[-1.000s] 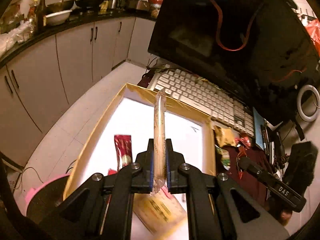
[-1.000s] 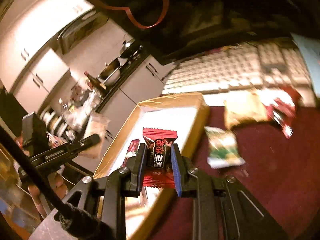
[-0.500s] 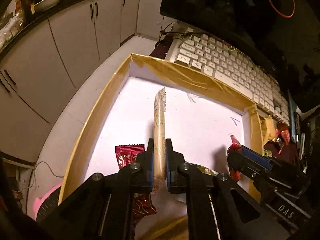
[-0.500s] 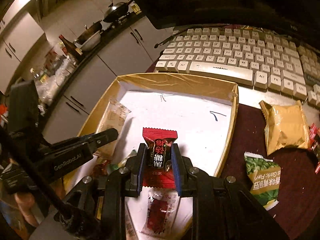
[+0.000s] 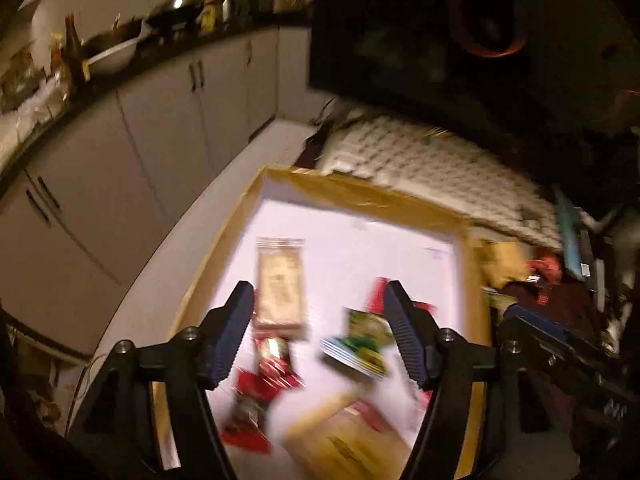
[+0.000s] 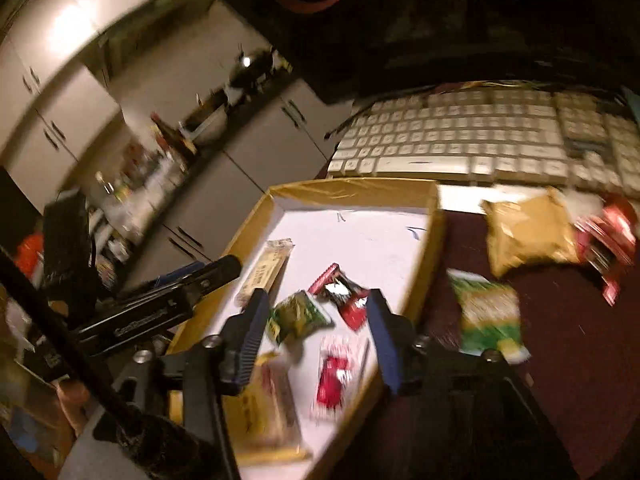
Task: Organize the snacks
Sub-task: 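Grasp the red printed snack bag with the right gripper while the left grasps the green chip bag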
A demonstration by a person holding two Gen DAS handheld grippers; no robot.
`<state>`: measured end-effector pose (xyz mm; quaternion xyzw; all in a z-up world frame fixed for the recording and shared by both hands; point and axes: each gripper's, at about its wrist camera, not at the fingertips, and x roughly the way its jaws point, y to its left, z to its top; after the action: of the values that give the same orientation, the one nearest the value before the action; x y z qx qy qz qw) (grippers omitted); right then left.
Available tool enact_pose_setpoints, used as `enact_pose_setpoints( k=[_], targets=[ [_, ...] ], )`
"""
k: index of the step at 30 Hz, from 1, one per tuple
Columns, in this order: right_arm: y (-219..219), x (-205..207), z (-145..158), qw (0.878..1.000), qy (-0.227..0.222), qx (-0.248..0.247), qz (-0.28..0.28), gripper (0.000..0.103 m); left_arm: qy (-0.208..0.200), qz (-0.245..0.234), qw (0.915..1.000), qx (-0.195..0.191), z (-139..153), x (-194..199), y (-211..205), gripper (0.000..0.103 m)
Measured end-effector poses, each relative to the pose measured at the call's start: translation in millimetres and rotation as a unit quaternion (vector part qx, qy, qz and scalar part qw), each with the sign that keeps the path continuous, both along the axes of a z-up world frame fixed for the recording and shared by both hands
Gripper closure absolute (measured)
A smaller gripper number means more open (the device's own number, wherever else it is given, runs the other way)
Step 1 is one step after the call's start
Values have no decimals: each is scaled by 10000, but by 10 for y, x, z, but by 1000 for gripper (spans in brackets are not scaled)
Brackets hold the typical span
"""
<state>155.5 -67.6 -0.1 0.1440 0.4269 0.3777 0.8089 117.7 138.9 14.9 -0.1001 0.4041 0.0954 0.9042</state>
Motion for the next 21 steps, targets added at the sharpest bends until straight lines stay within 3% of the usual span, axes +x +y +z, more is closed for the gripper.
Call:
enact_pose_setpoints(
  k=[4,7,11,17,21],
  targets=[
    [-645,-156,-84,9973,249,540,-424,47,-349,-316,9988,-112,126,-240,-334,27],
    [-997,-158,-158,9946,342,537,-821,46,-412,-634,9968,-279,135,-275,-614,27],
    [-1424,29,-208,9867,549,570,-1423,46,-360,-900,9951,-211,116,-236,-919,27],
    [-1682,422,-180,9741,659,492,-2105,46,-242,-1020,9944,-162,66,-255,-1078,27],
    [-1608,810,-248,9672,1062,194,-2298,47,-185,-1017,9946,-119,32,-305,-1101,27]
  ],
)
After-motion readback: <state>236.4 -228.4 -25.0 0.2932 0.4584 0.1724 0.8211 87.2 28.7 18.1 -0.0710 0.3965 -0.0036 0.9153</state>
